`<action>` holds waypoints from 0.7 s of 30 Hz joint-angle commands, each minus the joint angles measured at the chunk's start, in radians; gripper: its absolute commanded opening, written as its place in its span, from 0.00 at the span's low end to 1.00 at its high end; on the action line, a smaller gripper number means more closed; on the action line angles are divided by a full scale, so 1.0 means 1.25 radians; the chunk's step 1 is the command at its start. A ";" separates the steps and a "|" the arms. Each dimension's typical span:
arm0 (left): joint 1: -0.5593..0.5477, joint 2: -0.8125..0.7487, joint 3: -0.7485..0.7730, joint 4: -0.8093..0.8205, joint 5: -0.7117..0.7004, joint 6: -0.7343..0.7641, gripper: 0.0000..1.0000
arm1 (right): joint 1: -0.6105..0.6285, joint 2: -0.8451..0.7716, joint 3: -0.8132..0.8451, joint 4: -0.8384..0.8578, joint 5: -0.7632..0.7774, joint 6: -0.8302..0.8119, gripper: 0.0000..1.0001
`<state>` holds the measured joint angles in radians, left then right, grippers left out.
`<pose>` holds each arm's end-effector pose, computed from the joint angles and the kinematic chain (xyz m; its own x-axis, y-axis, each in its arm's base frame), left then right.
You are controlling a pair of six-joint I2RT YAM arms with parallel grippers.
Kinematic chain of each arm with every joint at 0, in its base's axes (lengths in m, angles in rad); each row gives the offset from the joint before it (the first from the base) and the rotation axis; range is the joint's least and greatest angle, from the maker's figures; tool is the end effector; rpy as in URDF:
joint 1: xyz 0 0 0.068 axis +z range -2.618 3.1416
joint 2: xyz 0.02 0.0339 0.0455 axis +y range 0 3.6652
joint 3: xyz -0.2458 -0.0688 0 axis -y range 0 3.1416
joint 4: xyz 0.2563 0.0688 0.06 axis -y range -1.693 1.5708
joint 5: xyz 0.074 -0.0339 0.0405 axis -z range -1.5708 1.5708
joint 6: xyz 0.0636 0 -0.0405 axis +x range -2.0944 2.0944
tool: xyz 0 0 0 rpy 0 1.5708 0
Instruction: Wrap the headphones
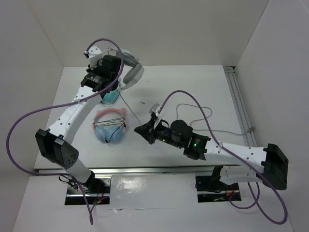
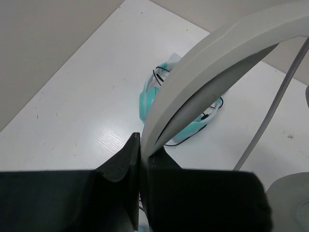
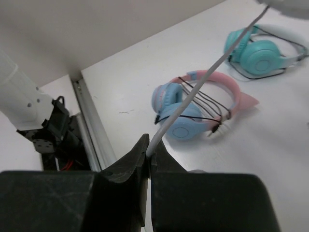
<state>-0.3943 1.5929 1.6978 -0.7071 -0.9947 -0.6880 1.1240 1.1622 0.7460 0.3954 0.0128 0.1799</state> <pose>0.3562 -0.0904 0.3842 -0.1318 -0.3198 -0.9383 -0.6633 0.7318 -0.1563 0.1384 0.2870 0.2875 -0.1692 0.0609 -0.9837 -0.8802 0.4398 0.1786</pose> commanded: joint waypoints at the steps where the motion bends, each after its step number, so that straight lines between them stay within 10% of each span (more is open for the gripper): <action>1: 0.024 0.017 0.013 0.050 -0.002 -0.019 0.00 | 0.021 -0.080 0.104 -0.147 0.126 -0.089 0.00; 12: -0.084 0.028 -0.062 -0.048 0.326 0.318 0.00 | -0.116 -0.045 0.290 -0.253 0.341 -0.334 0.00; 21: -0.289 -0.060 -0.155 -0.136 0.346 0.365 0.00 | -0.269 -0.014 0.267 -0.142 0.445 -0.400 0.00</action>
<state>-0.7109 1.6169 1.5322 -0.8230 -0.5789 -0.2886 0.8642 1.1500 1.0485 0.0582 0.4759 -0.2707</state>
